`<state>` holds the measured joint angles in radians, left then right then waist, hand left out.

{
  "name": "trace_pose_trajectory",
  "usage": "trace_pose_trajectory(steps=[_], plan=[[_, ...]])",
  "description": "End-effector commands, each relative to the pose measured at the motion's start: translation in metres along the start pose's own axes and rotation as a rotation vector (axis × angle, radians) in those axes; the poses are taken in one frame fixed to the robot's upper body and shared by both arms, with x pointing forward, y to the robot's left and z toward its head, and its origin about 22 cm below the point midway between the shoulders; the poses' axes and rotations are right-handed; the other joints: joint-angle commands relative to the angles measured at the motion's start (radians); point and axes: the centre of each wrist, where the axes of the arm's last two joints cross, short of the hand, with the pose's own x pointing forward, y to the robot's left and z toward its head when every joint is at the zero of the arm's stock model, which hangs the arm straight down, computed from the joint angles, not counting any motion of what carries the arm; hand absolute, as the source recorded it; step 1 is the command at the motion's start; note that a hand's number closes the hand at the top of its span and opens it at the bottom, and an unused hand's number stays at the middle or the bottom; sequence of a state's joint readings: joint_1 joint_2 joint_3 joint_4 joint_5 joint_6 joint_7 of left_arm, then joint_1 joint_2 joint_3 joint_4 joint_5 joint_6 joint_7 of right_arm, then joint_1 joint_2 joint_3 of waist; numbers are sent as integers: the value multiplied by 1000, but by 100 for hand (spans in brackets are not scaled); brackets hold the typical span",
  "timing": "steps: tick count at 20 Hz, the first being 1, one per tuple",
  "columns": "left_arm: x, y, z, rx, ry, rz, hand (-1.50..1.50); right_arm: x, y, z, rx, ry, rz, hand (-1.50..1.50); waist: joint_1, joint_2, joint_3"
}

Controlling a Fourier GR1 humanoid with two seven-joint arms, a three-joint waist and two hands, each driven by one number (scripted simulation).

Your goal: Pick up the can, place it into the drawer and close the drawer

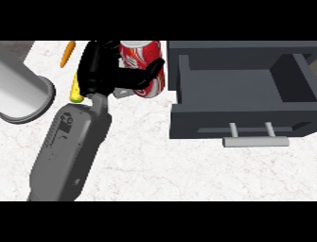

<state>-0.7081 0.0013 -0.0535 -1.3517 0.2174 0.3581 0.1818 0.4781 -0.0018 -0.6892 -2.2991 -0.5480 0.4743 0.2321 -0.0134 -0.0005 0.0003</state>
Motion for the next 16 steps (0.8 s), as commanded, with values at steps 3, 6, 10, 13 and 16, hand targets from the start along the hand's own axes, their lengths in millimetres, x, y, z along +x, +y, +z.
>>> trace_pose_trajectory(steps=[3, 6, 10, 13, 16], plan=[[3, -42, -23, 9, -14, -35, 150, -4, -11, 3, 16, -11, -16, -150, -16, 3, 0], [35, -58, -36, -10, -6, -25, 150, 0, -2, -13, 21, 20, -3, -150, -2, 2, 0], [36, -92, -46, 6, -14, -52, 150, -2, -1, -8, 24, 2, -6, -150, -20, 3, 0], [35, -97, -49, -13, -2, -41, 150, -13, 1, -25, 9, 0, -25, -150, -9, 4, 0], [48, -107, -56, -23, 0, -47, 150, 3, -2, -2, 19, -1, 1, -150, -15, 1, 0]])
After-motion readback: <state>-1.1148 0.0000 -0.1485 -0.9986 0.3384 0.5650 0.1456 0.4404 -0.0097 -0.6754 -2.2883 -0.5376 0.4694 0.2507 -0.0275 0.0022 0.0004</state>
